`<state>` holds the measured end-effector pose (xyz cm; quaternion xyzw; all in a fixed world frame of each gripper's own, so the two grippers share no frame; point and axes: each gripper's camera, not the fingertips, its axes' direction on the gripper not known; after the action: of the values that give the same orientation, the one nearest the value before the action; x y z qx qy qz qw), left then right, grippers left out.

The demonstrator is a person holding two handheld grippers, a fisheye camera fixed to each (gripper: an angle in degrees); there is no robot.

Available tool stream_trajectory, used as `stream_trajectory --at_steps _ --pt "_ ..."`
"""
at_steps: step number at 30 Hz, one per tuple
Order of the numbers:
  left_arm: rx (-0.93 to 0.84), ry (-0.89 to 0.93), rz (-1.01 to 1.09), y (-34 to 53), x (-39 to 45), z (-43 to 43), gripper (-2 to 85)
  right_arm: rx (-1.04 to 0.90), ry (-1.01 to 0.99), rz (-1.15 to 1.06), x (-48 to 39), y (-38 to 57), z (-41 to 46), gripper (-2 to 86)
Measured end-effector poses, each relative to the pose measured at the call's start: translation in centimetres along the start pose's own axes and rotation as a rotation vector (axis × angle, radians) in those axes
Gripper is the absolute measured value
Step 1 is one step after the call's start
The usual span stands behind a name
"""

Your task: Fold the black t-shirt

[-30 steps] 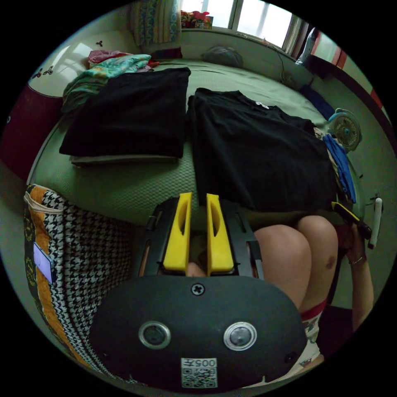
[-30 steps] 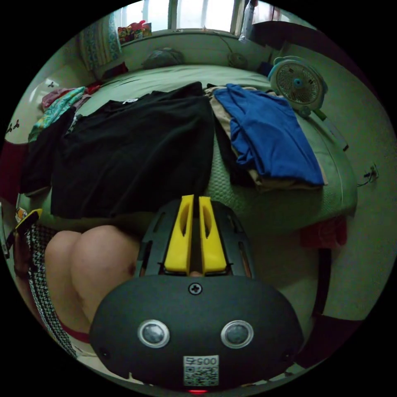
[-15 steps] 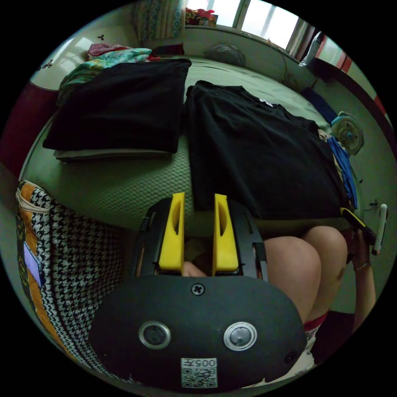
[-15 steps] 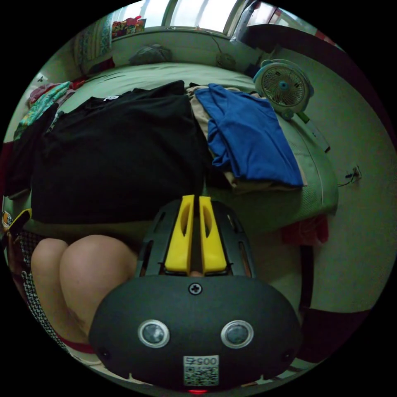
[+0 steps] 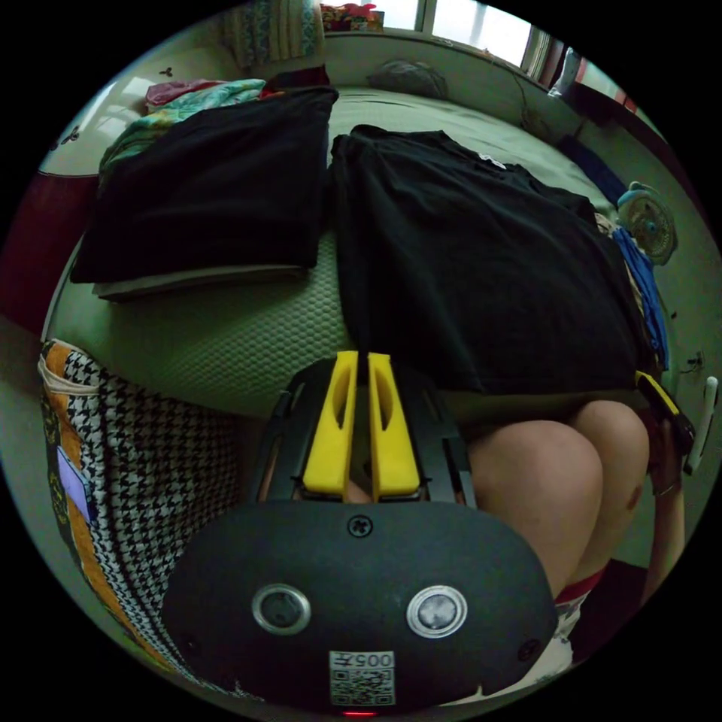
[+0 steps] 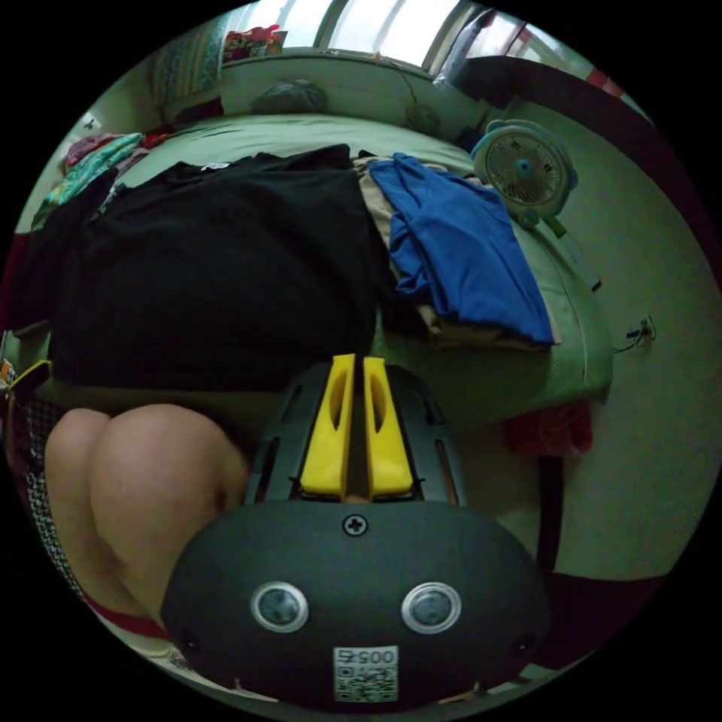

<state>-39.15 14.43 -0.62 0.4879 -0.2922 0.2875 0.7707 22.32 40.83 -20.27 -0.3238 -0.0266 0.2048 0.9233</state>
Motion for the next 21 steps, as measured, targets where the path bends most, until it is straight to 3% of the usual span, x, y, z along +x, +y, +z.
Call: stream_trajectory --at_steps 10,21 --pt "0.157 0.085 0.001 8.0 -4.8 -13.4 2.3 0.146 -0.07 0.001 5.0 3.1 -11.9 -1.4" --pt "0.279 0.163 0.018 15.2 -9.1 -28.3 1.9 0.249 -0.149 0.152 12.5 9.4 -24.4 -1.5"
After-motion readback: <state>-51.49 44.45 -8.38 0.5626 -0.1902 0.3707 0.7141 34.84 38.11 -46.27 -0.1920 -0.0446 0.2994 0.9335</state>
